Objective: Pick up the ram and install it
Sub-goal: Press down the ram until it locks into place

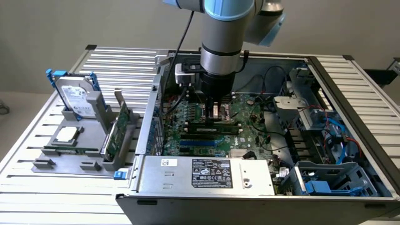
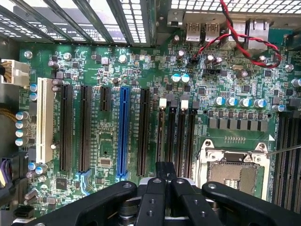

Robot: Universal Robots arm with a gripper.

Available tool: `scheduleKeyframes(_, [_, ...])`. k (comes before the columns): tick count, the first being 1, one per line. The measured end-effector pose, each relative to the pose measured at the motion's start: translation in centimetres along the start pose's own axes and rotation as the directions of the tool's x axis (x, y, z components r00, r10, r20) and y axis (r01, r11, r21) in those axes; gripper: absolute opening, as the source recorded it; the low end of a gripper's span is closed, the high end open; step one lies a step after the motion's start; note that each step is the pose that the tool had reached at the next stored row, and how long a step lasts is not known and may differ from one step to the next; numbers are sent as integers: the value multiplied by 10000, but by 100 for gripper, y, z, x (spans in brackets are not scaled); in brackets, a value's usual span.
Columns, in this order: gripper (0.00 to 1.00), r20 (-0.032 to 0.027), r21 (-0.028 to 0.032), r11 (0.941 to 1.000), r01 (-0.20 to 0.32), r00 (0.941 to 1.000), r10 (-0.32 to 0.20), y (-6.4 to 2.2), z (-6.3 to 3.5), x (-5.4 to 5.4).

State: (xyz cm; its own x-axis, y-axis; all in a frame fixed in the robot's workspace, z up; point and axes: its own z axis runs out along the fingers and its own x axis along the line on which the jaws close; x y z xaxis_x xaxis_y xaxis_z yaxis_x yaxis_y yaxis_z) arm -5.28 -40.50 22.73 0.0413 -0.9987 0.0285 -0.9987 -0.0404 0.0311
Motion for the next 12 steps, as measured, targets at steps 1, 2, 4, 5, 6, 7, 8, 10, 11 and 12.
scheduleKeyframes(1, [11,0,0,10000,0,10000,0,0,7,0])
scheduleKeyframes(2, [11,8,4,10000,-1,10000,1,-1,16,-2])
scheduleKeyframes(4, [11,4,4,10000,-1,10000,1,-1,22,-1])
scheduleKeyframes(5, [11,4,2,10000,-1,10000,1,-1,21,-1])
scheduleKeyframes(6, [11,6,3,10000,-2,10000,2,-1,20,-1])
scheduleKeyframes(7, [11,17,8,10000,-1,10000,1,-2,12,-2])
scheduleKeyframes(8, [11,28,14,10000,-2,10000,2,-5,-4,-3])
scheduleKeyframes(10, [11,11,-6,10000,-2,10000,2,-22,-81,2])
scheduleKeyframes(11, [11,11,-13,10000,-2,10000,2,-37,-119,4])
scheduleKeyframes(12, [11,10,-19,10000,-1,10000,1,-56,-146,7])
